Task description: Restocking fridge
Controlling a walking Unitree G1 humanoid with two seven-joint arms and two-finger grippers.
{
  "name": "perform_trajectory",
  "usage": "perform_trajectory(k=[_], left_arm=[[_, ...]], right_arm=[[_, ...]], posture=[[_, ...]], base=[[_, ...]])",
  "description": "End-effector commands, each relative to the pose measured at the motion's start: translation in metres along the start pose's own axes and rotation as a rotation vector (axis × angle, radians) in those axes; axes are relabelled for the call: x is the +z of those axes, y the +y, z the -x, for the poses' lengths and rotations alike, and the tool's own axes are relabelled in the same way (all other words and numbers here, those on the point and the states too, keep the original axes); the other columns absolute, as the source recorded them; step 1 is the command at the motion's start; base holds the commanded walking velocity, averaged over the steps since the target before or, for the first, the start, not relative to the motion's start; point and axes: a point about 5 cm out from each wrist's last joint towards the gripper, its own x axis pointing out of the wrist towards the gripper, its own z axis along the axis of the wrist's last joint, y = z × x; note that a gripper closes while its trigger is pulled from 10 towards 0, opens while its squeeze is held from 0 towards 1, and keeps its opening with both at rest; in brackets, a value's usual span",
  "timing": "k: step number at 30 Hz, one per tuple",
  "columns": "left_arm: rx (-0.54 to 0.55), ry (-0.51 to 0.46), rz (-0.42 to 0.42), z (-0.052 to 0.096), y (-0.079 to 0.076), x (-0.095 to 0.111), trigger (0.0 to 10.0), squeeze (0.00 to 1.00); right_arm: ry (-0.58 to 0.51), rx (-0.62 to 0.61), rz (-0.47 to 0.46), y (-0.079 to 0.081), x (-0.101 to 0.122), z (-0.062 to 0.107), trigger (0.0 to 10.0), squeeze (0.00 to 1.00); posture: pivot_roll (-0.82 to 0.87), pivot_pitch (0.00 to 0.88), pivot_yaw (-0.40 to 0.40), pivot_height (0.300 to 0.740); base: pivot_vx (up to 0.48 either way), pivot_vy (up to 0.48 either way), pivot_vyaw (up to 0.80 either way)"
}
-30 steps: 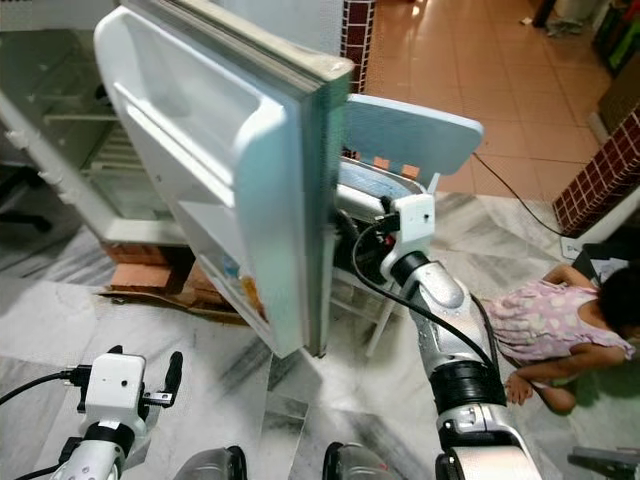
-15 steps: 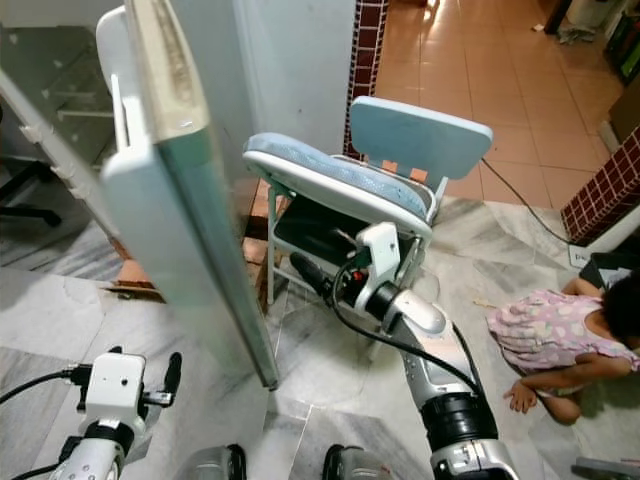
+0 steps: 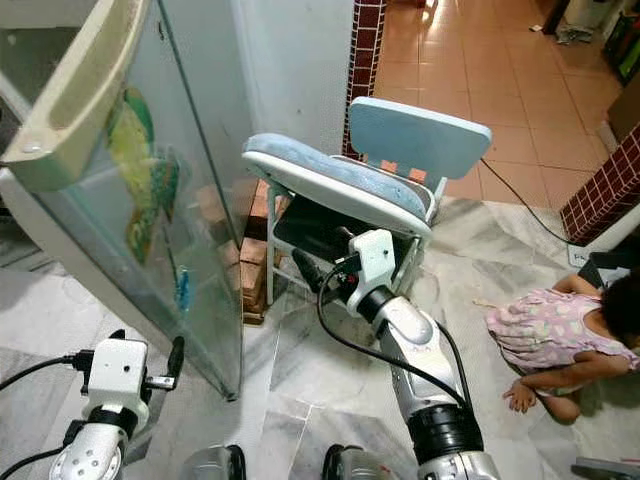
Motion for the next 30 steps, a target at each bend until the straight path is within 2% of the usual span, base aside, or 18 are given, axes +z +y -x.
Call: perform_trajectory(k=[1,3,7,11,12,16,18,24,26,30], left_arm=[[0.014,0.006,-0.002,0.001,0.003,-0.003,10.0,0.0],[0.053,-0.01,-0.005,-0.001,0.008,0.0,10.0,0.0],[0.247,-0.031,-0.074,-0.001,0.036,0.001,10.0,0.0],[0.375,0.016,-0.082,0.007,0.063,-0.013,10.0,0.0],[0.381,0.025,-0.077,0.007,0.065,-0.015,10.0,0.0],[0.364,0.013,-0.082,0.007,0.064,-0.014,10.0,0.0],[0.317,-0.041,-0.08,0.003,0.054,-0.003,10.0,0.0],[0.242,-0.104,-0.091,-0.004,0.041,0.01,10.0,0.0],[0.192,-0.165,-0.072,-0.013,0.032,0.022,10.0,0.0],[0.184,-0.216,-0.057,-0.023,0.03,0.035,10.0,0.0]], right_arm=[[0.014,-0.012,-0.001,0.001,-0.005,0.002,10.0,0.0],[0.016,-0.012,-0.003,0.002,-0.006,0.002,10.0,0.0],[0.015,-0.016,0.003,0.003,-0.008,0.002,10.0,0.0],[0.02,-0.021,0.007,0.002,-0.009,0.002,10.0,0.0],[0.021,-0.022,0.008,0.002,-0.009,0.002,10.0,0.0],[0.024,-0.02,0.011,0.002,-0.01,0.002,10.0,0.0],[0.026,-0.018,0.016,0.002,-0.01,0.002,10.0,0.0],[0.026,-0.024,0.019,0.001,-0.011,0.002,10.0,0.0],[0.015,-0.056,0.012,-0.002,-0.009,0.002,10.0,0.0],[-0.006,-0.119,0.005,-0.007,-0.004,0.001,10.0,0.0]], posture=[[0.06,0.13,0.001,0.74],[0.06,0.13,0.001,0.74],[0.06,0.128,0.002,0.74],[0.07,0.128,0.0,0.74],[0.07,0.128,0.0,0.74],[0.07,0.135,-0.003,0.74],[0.07,0.135,-0.004,0.74],[0.07,0.135,-0.004,0.74],[0.06,0.121,-0.004,0.74],[0.05,0.109,-0.006,0.74]], base=[[0.0,0.0,0.0],[0.0,0.0,0.0],[0.0,0.0,0.0],[0.0,0.0,0.0],[0.0,0.0,0.0],[0.0,0.0,0.0],[0.0,0.0,0.0],[0.0,0.0,0.0],[0.0,0.0,0.0],[0.0,0.188,0.0]])
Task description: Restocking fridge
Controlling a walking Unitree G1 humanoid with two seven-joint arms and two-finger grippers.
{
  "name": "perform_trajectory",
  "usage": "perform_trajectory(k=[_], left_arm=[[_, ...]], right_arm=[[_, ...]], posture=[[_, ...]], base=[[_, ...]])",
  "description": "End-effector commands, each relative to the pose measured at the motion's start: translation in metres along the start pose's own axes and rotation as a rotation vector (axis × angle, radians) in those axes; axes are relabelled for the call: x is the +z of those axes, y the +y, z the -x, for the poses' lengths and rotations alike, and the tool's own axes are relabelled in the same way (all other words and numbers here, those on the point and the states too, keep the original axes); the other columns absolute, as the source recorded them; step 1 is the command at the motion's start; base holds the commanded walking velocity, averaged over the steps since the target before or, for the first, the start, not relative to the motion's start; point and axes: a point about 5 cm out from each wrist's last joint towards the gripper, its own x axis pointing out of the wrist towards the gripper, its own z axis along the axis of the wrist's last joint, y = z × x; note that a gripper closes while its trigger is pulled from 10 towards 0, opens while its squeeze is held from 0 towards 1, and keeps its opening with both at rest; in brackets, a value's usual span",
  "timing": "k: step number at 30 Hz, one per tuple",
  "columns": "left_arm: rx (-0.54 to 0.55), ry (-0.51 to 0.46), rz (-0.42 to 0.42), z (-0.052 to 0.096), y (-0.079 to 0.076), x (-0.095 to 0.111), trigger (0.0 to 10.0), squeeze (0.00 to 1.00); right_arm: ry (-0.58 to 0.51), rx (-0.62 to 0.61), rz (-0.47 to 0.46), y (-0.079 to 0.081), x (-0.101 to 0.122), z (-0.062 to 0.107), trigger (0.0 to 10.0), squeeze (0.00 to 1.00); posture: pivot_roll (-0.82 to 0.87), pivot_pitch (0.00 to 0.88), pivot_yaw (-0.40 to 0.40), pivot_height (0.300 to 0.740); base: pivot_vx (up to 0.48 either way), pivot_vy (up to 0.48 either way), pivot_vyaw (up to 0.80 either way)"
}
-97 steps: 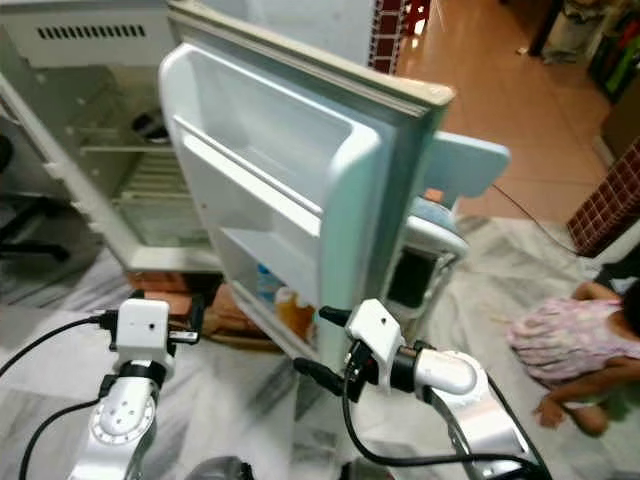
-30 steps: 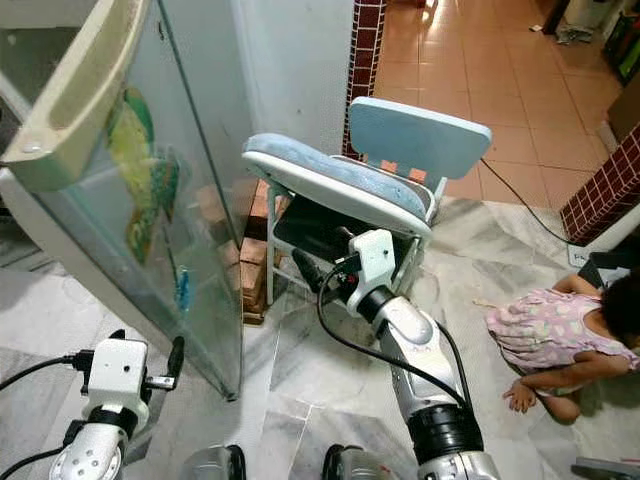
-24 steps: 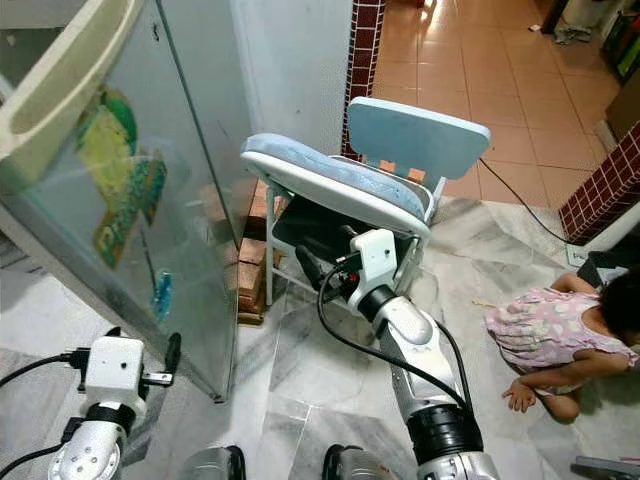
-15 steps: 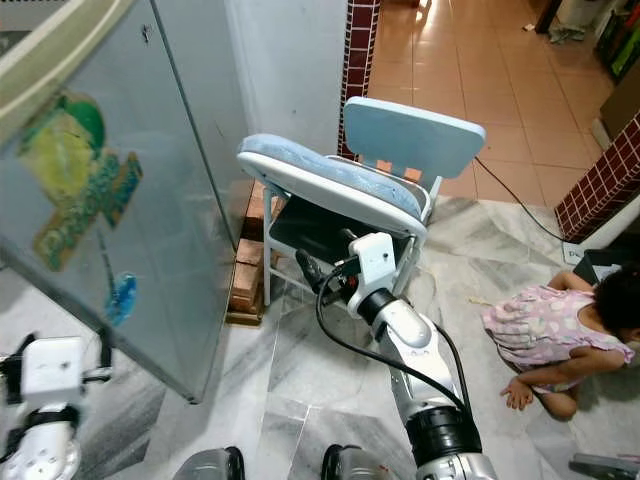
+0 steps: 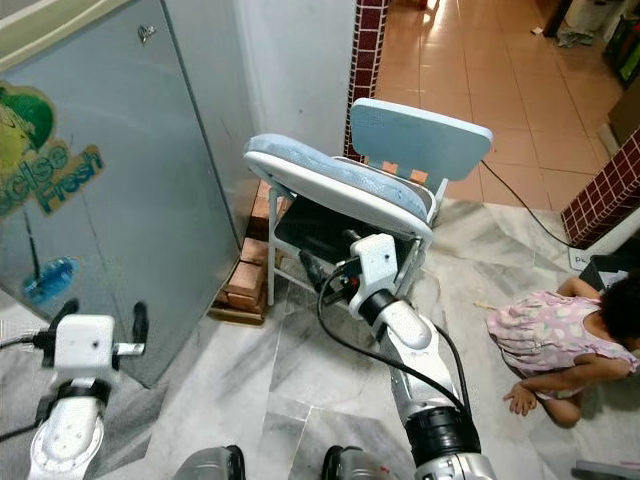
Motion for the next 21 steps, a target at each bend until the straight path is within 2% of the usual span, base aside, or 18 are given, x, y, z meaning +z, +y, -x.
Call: perform_trajectory(k=[1,4,5,13,18,19,21], left_arm=[[0.001,-0.006,0.002,-0.002,0.001,0.0,10.0,0.0],[0.002,-0.031,0.009,-0.009,0.0,0.006,10.0,0.0],[-0.006,-0.054,0.016,-0.013,-0.001,0.011,10.0,0.0],[-0.022,-0.05,0.04,-0.016,-0.004,0.009,10.0,0.0],[0.017,-0.051,0.089,-0.015,-0.002,0.012,10.0,0.0],[0.037,-0.045,0.141,-0.014,0.0,0.013,10.0,0.0],[0.04,-0.042,0.154,-0.013,0.0,0.013,10.0,0.0]], right_arm=[[-0.015,-0.056,-0.01,-0.005,0.003,0.0,10.0,0.0],[-0.018,-0.102,-0.023,-0.009,0.003,0.002,10.0,0.0],[-0.006,-0.135,-0.055,-0.011,-0.002,0.003,10.0,0.0],[0.006,-0.199,-0.112,-0.013,-0.01,0.006,10.0,0.0],[-0.017,-0.275,-0.103,-0.025,-0.004,0.018,10.0,0.0],[-0.015,-0.332,-0.086,-0.034,-0.004,0.028,10.0,0.0],[-0.013,-0.349,-0.077,-0.036,-0.004,0.031,10.0,0.0]], posture=[[0.04,0.091,-0.003,0.74],[0.04,0.088,-0.001,0.74],[0.03,0.085,0.007,0.74],[0.02,0.077,0.02,0.74],[0.01,0.076,-0.001,0.74],[0.01,0.073,-0.005,0.74],[0.01,0.073,-0.005,0.74]], base=[[0.0,0.259,0.0],[0.0,0.252,0.0],[0.0,0.259,0.0],[0.0,0.435,0.0],[0.0,0.48,0.0],[0.0,0.48,0.0],[0.0,0.48,0.0]])
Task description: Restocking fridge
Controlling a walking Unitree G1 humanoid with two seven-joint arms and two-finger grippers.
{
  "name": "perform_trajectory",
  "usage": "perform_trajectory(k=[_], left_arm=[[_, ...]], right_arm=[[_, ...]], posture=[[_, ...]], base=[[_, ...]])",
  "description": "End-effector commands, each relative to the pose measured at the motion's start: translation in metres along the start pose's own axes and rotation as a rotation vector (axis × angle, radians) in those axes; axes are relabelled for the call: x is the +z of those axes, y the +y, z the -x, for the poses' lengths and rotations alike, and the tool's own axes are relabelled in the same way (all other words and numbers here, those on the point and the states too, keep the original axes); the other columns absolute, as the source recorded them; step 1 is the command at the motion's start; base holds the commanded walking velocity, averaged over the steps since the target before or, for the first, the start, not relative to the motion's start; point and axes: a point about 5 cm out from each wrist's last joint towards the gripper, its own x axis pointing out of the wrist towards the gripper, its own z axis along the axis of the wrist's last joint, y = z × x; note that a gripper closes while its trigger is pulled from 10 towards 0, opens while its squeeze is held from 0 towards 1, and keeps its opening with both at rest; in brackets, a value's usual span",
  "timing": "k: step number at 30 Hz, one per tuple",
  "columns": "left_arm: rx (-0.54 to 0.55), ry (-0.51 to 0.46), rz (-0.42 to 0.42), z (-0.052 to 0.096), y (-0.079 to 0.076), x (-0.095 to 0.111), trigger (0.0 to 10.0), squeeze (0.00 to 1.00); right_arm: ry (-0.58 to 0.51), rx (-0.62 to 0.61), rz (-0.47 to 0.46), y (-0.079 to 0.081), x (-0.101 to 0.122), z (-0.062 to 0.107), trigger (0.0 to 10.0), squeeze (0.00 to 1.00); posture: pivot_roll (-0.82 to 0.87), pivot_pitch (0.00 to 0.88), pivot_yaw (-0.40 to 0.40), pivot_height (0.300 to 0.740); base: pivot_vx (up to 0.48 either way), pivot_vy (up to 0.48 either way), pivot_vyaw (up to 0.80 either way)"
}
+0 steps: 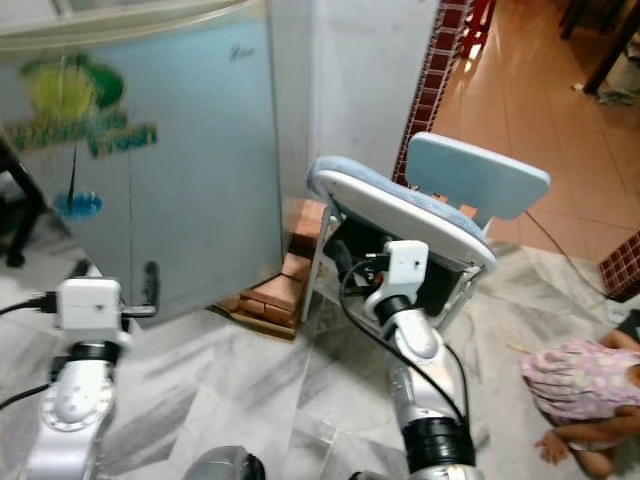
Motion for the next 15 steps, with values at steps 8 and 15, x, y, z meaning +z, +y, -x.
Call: perform_trajectory(k=[8,15], left_arm=[[-0.009,0.004,0.067,0.006,-0.008,-0.003,10.0,0.0],[-0.011,0.001,0.099,-0.008,-0.009,0.0,10.0,0.0]], right_arm=[[0.025,-0.11,-0.017,-0.018,-0.006,0.014,10.0,0.0],[0.029,-0.158,-0.042,-0.021,-0.005,0.013,10.0,0.0]], posture=[[-0.02,0.054,0.005,0.74],[-0.03,0.039,0.02,0.74]], base=[[0.0,0.48,0.0],[0.0,0.48,0.0]])
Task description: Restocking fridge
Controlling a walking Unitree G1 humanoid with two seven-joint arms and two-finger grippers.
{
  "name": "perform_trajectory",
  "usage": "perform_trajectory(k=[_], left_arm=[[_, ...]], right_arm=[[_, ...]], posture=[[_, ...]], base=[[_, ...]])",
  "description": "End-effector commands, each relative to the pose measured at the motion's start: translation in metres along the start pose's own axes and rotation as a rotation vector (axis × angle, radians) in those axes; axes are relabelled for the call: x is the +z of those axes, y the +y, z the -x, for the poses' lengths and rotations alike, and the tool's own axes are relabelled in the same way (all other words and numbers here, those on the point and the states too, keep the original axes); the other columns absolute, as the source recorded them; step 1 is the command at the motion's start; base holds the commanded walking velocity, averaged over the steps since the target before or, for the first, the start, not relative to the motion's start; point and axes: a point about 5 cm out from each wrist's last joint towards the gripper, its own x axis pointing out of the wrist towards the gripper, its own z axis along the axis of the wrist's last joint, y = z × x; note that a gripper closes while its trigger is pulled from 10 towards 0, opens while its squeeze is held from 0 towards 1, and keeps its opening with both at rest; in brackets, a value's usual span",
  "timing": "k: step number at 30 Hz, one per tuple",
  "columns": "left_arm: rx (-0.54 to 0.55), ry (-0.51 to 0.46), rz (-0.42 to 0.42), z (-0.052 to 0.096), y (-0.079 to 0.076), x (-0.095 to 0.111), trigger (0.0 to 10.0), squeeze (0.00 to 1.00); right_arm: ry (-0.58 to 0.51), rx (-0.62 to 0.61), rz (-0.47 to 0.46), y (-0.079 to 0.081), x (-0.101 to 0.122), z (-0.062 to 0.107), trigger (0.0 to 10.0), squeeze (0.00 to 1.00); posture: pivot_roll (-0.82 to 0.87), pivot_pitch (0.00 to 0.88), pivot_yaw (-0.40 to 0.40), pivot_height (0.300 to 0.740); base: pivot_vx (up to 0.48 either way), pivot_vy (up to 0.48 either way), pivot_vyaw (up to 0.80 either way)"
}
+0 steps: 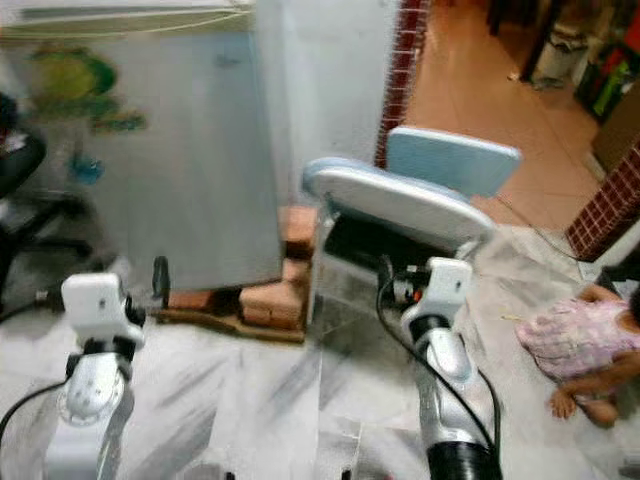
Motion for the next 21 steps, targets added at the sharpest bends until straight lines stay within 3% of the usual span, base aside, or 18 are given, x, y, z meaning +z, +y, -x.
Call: perform_trajectory(k=[1,8,10,16,21], left_arm=[[-0.011,-0.018,0.018,-0.006,-0.002,0.009,10.0,0.0],[-0.007,-0.002,0.04,-0.008,-0.002,0.005,10.0,0.0],[-0.038,-0.017,0.03,-0.007,-0.004,0.008,10.0,0.0],[-0.052,-0.014,0.012,-0.01,-0.003,0.008,10.0,0.0],[-0.053,-0.016,0.032,-0.016,-0.004,0.011,10.0,0.0]], right_arm=[[-0.016,-0.011,0.003,-0.001,0.008,-0.002,10.0,0.0],[-0.003,-0.038,0.057,-0.004,0.007,-0.002,10.0,0.0],[-0.043,0.005,0.105,-0.001,0.016,-0.002,10.0,0.0],[-0.053,-0.054,0.012,-0.002,0.022,-0.009,10.0,0.0],[-0.074,-0.016,0.041,0.003,0.026,-0.009,10.0,0.0]], posture=[[-0.04,0.044,0.023,0.74],[-0.07,0.061,0.026,0.74],[-0.06,0.066,0.035,0.74],[-0.06,0.079,0.05,0.74],[-0.06,0.084,0.044,0.74]], base=[[0.0,0.48,0.0],[0.0,0.412,0.0],[0.0,0.131,0.0],[0.0,0.0,0.0],[0.0,0.282,0.0]])
